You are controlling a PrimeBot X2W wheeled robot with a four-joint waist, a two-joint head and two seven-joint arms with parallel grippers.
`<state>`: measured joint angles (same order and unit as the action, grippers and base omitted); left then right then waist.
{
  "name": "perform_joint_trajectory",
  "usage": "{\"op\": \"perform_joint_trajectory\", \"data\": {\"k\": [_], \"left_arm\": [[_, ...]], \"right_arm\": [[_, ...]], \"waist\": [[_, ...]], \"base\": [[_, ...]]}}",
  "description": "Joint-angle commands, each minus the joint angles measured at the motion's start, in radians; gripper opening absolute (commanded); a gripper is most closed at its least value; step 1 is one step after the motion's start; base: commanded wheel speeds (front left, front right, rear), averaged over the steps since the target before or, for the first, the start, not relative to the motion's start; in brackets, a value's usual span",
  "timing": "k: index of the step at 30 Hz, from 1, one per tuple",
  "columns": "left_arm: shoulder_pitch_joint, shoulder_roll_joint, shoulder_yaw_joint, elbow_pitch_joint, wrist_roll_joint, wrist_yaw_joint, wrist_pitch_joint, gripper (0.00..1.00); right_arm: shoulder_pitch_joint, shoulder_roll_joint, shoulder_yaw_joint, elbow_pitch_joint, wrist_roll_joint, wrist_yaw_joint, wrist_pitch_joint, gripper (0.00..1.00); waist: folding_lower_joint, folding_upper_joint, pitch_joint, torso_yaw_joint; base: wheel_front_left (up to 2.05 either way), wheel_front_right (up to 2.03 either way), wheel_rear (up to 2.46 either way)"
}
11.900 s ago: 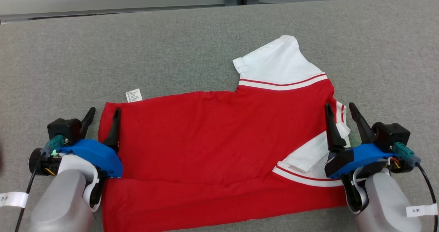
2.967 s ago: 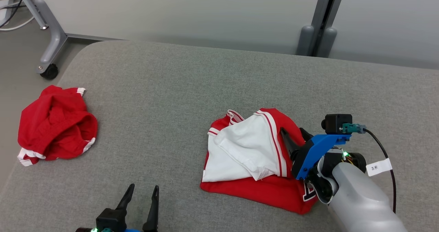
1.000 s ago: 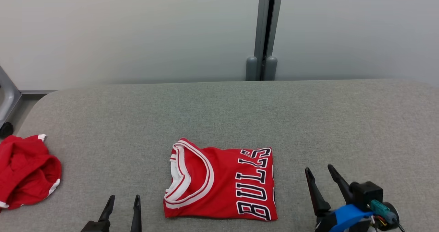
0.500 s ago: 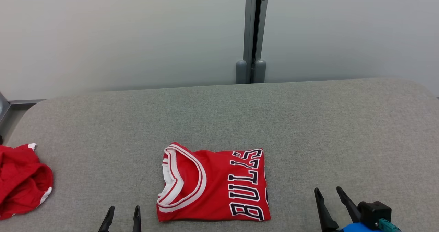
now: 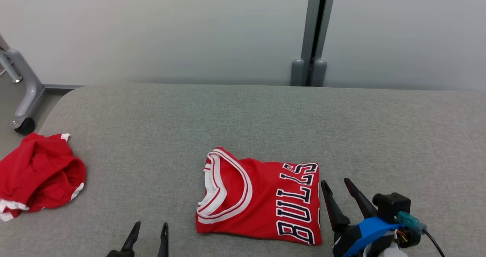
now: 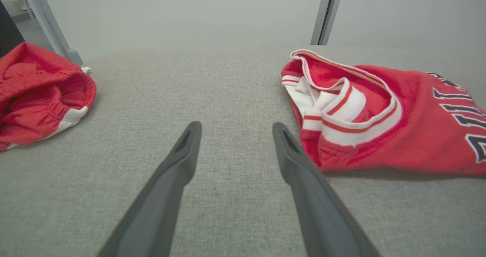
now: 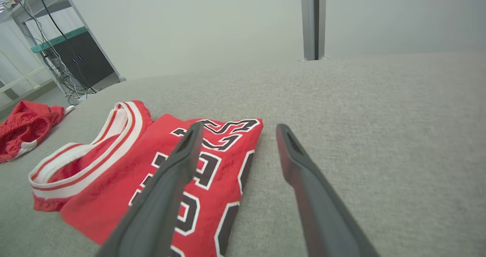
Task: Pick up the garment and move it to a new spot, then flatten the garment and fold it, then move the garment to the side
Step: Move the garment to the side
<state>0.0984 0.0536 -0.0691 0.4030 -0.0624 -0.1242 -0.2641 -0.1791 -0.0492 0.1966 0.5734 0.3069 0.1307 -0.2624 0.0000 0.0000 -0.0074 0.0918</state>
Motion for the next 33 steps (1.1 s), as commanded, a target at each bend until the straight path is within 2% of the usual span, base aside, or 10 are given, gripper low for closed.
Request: {"op": "perform_joint_trajectory", "data": {"k": [1, 7, 14, 15, 16, 20, 24, 29, 33], "left_arm": [[-0.022, 0.008, 0.003, -0.001, -0.009, -0.007, 0.000, 1.00], [-0.036, 0.029, -0.008, 0.008, -0.020, -0.008, 0.000, 1.00], [-0.050, 0.041, -0.027, 0.014, -0.047, -0.007, 0.000, 1.00], [-0.051, 0.041, -0.028, 0.014, -0.051, -0.007, 0.000, 1.00], [-0.053, 0.040, -0.029, 0.014, -0.052, -0.007, 0.000, 1.00], [-0.043, 0.036, -0.034, 0.009, -0.062, -0.007, 0.000, 1.00], [-0.027, 0.030, -0.049, -0.005, -0.080, -0.007, 0.000, 1.00], [-0.029, 0.025, -0.072, -0.026, -0.096, -0.007, 0.000, 1.00], [-0.049, 0.023, -0.131, -0.049, -0.106, -0.007, 0.000, 1.00]], "right_arm": [[-0.026, -0.004, 0.006, 0.015, 0.011, 0.000, -0.003, 1.00], [-0.100, -0.003, 0.007, 0.181, 0.014, 0.000, -0.003, 1.00], [-0.150, -0.003, 0.021, 0.370, 0.021, 0.000, 0.000, 1.00], [-0.154, -0.003, 0.026, 0.384, 0.027, 0.000, 0.000, 0.44], [-0.157, -0.003, 0.032, 0.395, 0.033, 0.000, 0.000, 0.00], [-0.174, -0.004, 0.023, 0.380, 0.031, 0.000, -0.001, 0.00], [-0.161, -0.006, -0.005, 0.330, 0.026, -0.001, -0.002, 0.00], [-0.136, -0.005, -0.017, 0.283, 0.008, -0.001, -0.003, 0.00], [-0.123, -0.005, -0.030, 0.257, -0.005, 0.000, -0.003, 0.00]], "waist": [[0.0000, 0.0000, 0.031, 0.036], [0.0000, 0.0000, 0.065, 0.106], [0.0000, 0.0000, 0.078, 0.138], [0.0000, 0.0000, 0.078, 0.138], [0.0000, 0.0000, 0.077, 0.137], [0.0000, 0.0000, 0.064, 0.110], [0.0000, 0.0000, 0.053, 0.044], [0.0000, 0.0000, 0.052, -0.085], [0.0000, 0.0000, 0.060, -0.196]], "base": [[0.00, 0.00, 0.00], [0.00, 0.00, 0.00], [0.00, 0.00, 0.00], [0.00, 0.00, 0.00], [0.00, 0.00, 0.00], [0.00, 0.00, 0.00], [0.00, 0.00, 0.00], [0.00, 0.00, 0.00], [0.00, 0.00, 0.00]]}}
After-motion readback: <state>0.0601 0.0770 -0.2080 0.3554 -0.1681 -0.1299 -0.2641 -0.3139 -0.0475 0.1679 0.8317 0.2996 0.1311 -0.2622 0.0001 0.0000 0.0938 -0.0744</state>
